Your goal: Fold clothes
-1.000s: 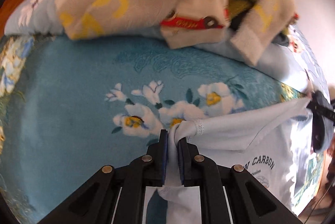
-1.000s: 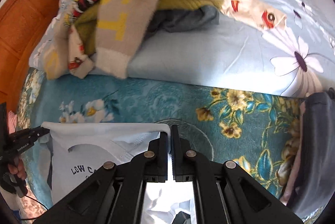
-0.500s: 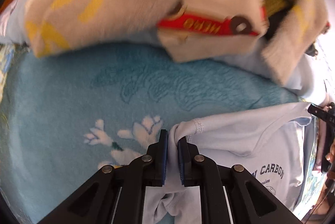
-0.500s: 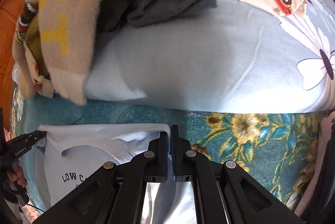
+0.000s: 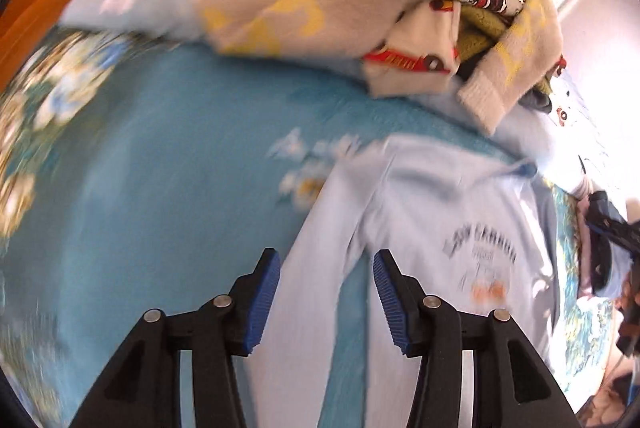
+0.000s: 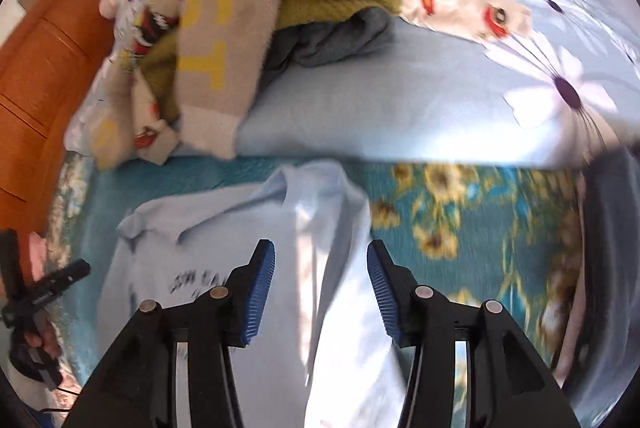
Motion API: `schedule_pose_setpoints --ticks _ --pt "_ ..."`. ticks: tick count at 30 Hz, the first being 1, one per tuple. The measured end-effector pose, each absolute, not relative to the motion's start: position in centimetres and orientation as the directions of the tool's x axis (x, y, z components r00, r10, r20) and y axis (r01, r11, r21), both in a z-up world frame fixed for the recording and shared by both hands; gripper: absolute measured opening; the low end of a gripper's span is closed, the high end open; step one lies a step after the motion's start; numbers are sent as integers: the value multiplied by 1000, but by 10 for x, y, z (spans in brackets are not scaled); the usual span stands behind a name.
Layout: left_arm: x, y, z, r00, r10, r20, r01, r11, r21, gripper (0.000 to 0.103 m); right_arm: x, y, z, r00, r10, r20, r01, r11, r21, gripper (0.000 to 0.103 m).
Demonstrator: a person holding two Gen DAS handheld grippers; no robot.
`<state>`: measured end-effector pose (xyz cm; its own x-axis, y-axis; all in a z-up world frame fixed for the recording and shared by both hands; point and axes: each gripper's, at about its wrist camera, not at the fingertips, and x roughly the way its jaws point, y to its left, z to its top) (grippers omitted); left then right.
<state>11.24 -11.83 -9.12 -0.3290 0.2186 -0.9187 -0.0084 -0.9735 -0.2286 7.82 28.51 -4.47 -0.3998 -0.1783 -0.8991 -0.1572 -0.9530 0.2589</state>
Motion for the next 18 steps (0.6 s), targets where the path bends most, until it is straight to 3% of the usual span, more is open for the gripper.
schedule_pose_setpoints --ticks 6,9,13,15,18 --pt "165 -95 -126 -233 150 -961 -95 -987 -131 52 150 280 -59 -315 -177 -932 -210 -945 250 49" --pt "170 -85 -146 -185 86 -979 -124 -990 -63 50 172 284 -49 -339 -189 -922 -242 -929 279 49" --pt "167 -85 -151 -185 90 -979 -133 -989 -65 49 182 281 -34 -384 -201 -901 -245 -919 309 49" --pt "165 -89 -150 -191 103 -976 -132 -988 -79 42 183 279 -30 -393 -200 -897 -239 -920 310 49" --pt "162 -100 -147 -208 98 -973 -102 -992 -78 10 183 275 -26 -396 -201 -896 -237 -920 312 49"
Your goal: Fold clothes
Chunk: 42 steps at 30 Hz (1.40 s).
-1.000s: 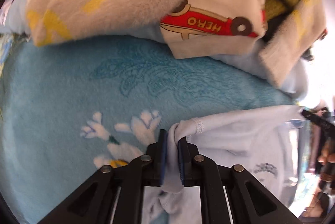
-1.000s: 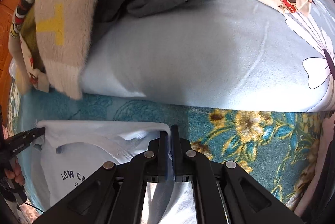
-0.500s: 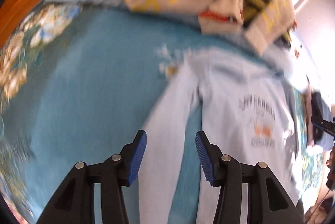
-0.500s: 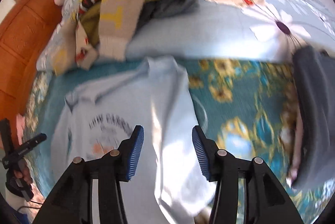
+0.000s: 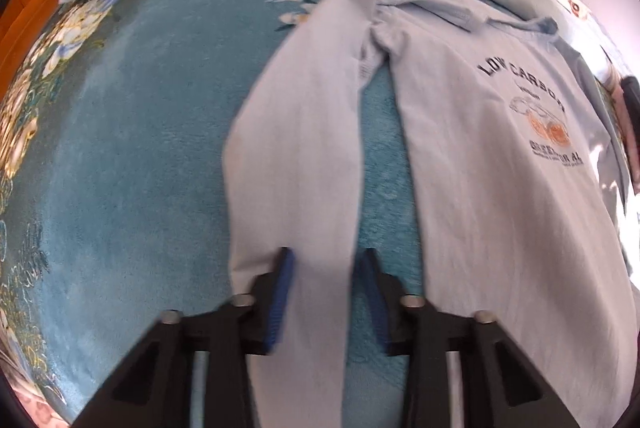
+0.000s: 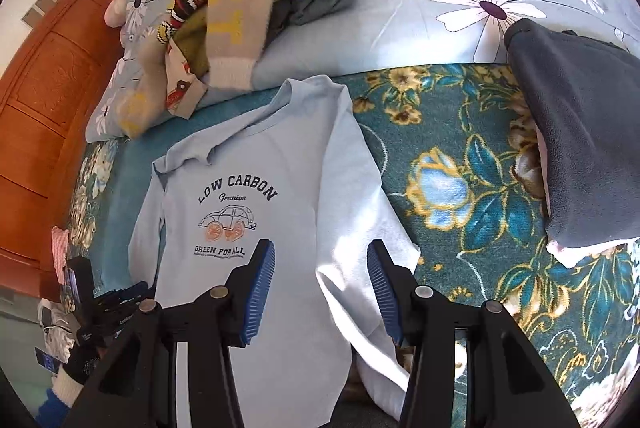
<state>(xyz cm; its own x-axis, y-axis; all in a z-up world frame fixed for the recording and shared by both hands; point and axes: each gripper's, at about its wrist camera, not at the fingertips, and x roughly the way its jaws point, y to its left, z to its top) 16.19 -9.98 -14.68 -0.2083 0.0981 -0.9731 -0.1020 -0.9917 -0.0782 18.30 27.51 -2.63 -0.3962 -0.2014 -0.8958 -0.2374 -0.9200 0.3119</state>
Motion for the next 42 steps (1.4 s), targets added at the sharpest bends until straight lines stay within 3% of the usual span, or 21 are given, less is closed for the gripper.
schedule_pose_setpoints --ticks 1,6,13,19,22,32,34,36,37,40,42 --pt "160 -104 -144 -217 106 -970 -90 -992 -88 5 183 274 -26 -398 -203 -895 -238 -919 314 49" --pt "147 -137 -117 -297 153 -943 -27 -988 -152 4 182 272 -25 -404 -211 -890 -242 -914 327 49" --pt "107 -236 -99 -411 168 -896 245 -926 -286 3 183 279 -30 -393 -197 -898 -278 -906 320 49" --pt "70 -293 -109 -391 79 -917 371 -898 -236 0 181 288 -42 -359 -172 -917 -323 -899 295 49" --pt "65 -295 -112 -386 78 -919 390 -889 -240 0 182 289 -47 -343 -169 -924 -329 -900 287 49" --pt "135 -235 -111 -448 291 -845 292 -846 -447 3 197 261 -86 -212 -191 -958 -216 -947 237 49" --pt "153 -220 -107 -450 311 -837 278 -842 -463 8 202 256 -93 -190 -190 -963 -195 -954 227 49" --pt "165 -206 -102 -448 322 -834 258 -847 -465 22 206 256 -101 -166 -186 -968 -189 -958 217 49" --pt "171 -199 -100 -447 327 -833 248 -849 -466 33 209 256 -105 -155 -186 -970 -187 -959 213 45" --pt "185 -180 -93 -445 345 -826 215 -855 -472 47 216 254 -112 -129 -183 -975 -175 -963 204 11" --pt "187 -175 -90 -444 346 -827 202 -860 -469 53 220 255 -112 -126 -181 -975 -169 -965 201 6"
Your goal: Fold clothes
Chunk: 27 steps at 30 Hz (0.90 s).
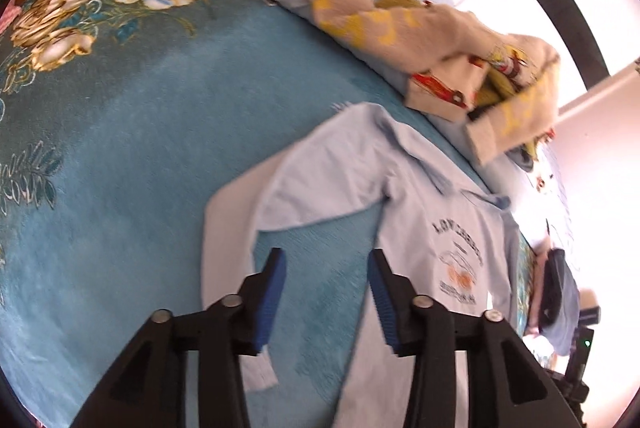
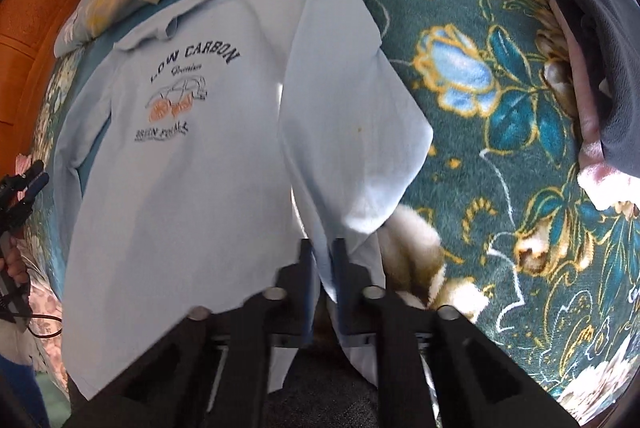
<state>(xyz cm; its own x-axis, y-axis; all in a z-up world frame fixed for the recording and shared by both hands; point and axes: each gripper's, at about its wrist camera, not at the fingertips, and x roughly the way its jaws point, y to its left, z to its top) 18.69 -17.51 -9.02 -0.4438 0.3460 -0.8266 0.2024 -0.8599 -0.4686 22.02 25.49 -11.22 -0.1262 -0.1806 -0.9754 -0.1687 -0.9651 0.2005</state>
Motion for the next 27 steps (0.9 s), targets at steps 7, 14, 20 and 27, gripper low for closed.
schedule_pose_setpoints --ticks 7,14,20,27 --pt "189 -181 -88 -446 315 -838 243 -858 -452 57 215 311 -67 -265 -67 -962 -243 -961 134 3" --pt "191 -195 -100 -418 271 -867 301 -859 -415 57 187 375 -26 -342 11 -940 -342 -933 114 3" --pt "191 -204 -112 -399 245 -884 341 -855 -391 57 185 317 -51 -307 -109 -945 -179 -969 170 5" --pt "194 -213 -120 -381 227 -896 368 -852 -372 57 188 278 -95 -223 -200 -954 -136 -963 233 40"
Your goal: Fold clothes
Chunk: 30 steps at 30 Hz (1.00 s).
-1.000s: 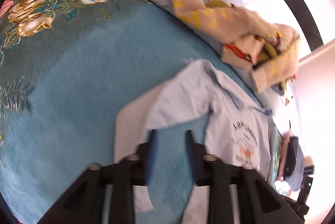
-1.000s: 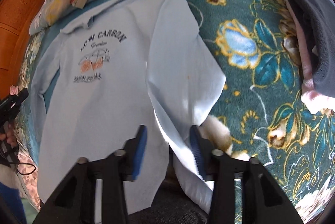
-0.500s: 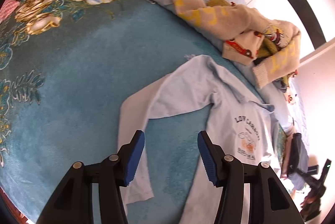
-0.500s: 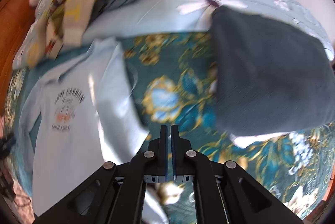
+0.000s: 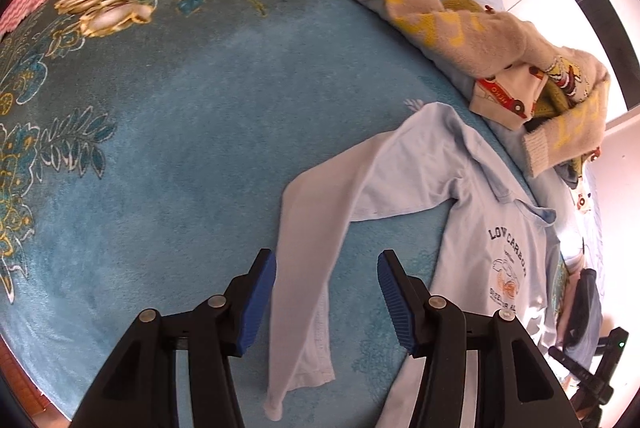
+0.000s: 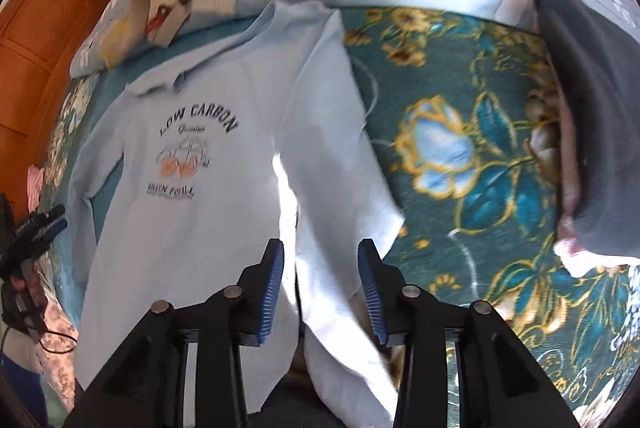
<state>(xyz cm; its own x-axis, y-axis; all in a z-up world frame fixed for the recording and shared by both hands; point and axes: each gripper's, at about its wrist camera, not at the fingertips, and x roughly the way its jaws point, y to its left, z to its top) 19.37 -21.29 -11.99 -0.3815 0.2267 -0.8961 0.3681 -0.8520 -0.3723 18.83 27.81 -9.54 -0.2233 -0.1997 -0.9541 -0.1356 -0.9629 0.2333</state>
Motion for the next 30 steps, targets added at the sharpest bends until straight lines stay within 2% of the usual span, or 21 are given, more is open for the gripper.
schedule_pose_setpoints --ticks 3,4,5,6,11,18,24,25,26,29,30 --pt "196 -217 -124 -379 227 -897 384 -843 -375 57 191 274 -108 -182 -208 -961 -142 -962 235 39" --pt "197 -217 -125 -377 226 -898 387 -842 -375 57 192 274 -110 -174 -207 -963 -147 -961 233 30" --pt "198 -218 -126 -376 226 -899 389 -842 -374 57 193 275 -110 -171 -201 -965 -157 -961 228 8" --pt "198 -218 -127 -374 226 -899 391 -841 -374 57 194 277 -110 -170 -193 -966 -166 -961 221 4" --pt "200 -219 -133 -367 225 -902 399 -839 -372 57 191 299 -95 -203 -92 -975 -216 -967 136 4" --pt "199 -217 -143 -338 229 -913 397 -845 -359 57 171 386 -46 -315 168 -934 -475 -880 2 4" --pt "198 -200 -148 -286 173 -942 343 -900 -269 55 158 401 -32 -346 187 -919 -511 -860 17 4" --pt "198 -199 -147 -278 167 -946 329 -909 -257 49 158 398 -32 -347 179 -920 -499 -866 19 4" --pt "198 -197 -146 -271 163 -949 315 -916 -248 36 157 394 -32 -347 171 -922 -486 -874 21 4" --pt "199 -197 -139 -264 149 -953 271 -937 -221 11 157 382 -29 -359 133 -924 -439 -897 41 5" --pt "199 -198 -135 -265 136 -955 247 -948 -204 10 158 378 -28 -364 127 -923 -421 -906 41 6"
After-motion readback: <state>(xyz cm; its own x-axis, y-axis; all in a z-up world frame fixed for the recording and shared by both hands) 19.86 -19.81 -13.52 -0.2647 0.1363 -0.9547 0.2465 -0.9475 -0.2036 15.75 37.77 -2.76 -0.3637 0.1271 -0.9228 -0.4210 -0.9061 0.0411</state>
